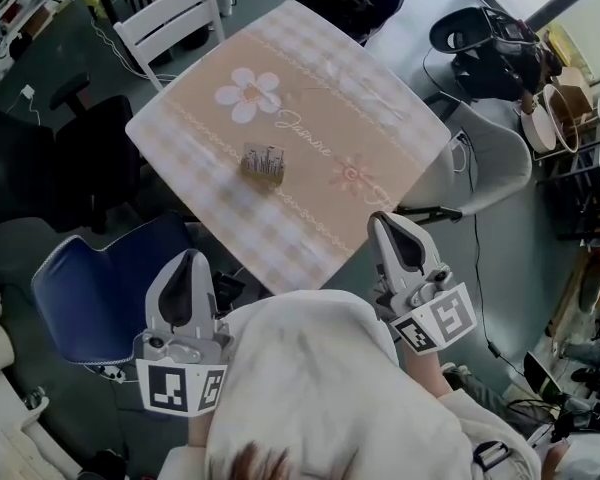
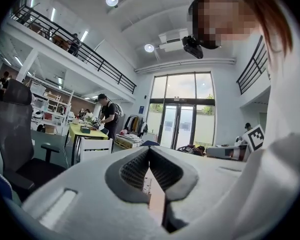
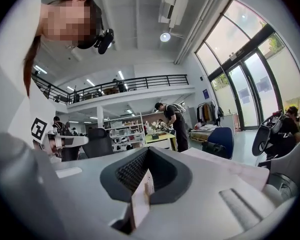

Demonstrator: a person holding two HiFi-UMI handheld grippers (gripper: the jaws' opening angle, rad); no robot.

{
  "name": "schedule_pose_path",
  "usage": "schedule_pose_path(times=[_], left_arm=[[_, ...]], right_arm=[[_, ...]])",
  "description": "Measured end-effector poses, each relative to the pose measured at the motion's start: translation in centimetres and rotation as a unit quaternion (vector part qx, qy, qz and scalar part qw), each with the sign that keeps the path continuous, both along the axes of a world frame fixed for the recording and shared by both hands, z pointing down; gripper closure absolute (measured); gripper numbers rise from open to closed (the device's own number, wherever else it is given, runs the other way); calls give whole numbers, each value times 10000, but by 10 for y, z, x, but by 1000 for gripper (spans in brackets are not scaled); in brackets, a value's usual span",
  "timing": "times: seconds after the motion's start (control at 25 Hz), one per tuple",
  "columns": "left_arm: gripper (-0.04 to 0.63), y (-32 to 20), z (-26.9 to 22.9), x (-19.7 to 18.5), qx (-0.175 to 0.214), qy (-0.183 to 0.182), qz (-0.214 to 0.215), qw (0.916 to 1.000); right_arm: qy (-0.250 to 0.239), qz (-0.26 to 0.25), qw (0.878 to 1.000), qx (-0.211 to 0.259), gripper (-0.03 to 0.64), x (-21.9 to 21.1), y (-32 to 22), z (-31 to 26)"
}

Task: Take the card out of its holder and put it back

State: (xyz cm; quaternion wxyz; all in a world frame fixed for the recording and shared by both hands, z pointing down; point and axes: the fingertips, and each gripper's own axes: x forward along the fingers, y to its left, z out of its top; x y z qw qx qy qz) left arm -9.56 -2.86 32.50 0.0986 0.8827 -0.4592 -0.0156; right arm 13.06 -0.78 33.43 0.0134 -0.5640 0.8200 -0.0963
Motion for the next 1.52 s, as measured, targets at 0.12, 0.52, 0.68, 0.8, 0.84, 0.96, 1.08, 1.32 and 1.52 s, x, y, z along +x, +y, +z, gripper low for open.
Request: schedule_pose_path(times=[0.12, 0.52, 0.68, 0.8, 0.84, 0.96, 1.08, 1.32, 1.52], left_arm=[[595, 4, 1, 5, -33, 27, 94, 9999], [595, 12, 2, 10, -30, 89, 164, 9998], [595, 14, 1, 9, -3, 111, 114, 9999], [595, 16, 2, 7, -7, 125, 80, 9999], [595, 16, 2, 6, 0, 131, 64, 9999], [595, 18, 0, 2, 28, 151, 6, 9999], [595, 19, -2, -2, 67, 170, -45, 9998], [595, 19, 0, -11, 96, 174, -87, 9998], [595, 18, 4, -13, 48, 158, 2, 9999]], right_arm=[[4, -72, 10000, -54, 620, -12, 8, 5], [-58, -350, 9992, -158, 620, -36, 20, 15], [-59, -356, 9993, -66, 619, -35, 17, 10], [-107, -387, 9992, -80, 619, -39, 15, 10], [-103, -416, 9990, -93, 618, -41, 15, 11], [-77, -542, 9984, -164, 618, -48, 17, 16], [-78, -660, 9972, -330, 618, -56, 19, 22], [-428, -740, 9956, -373, 618, -62, 24, 28], [-626, -951, 9935, -75, 612, -68, 34, 21]])
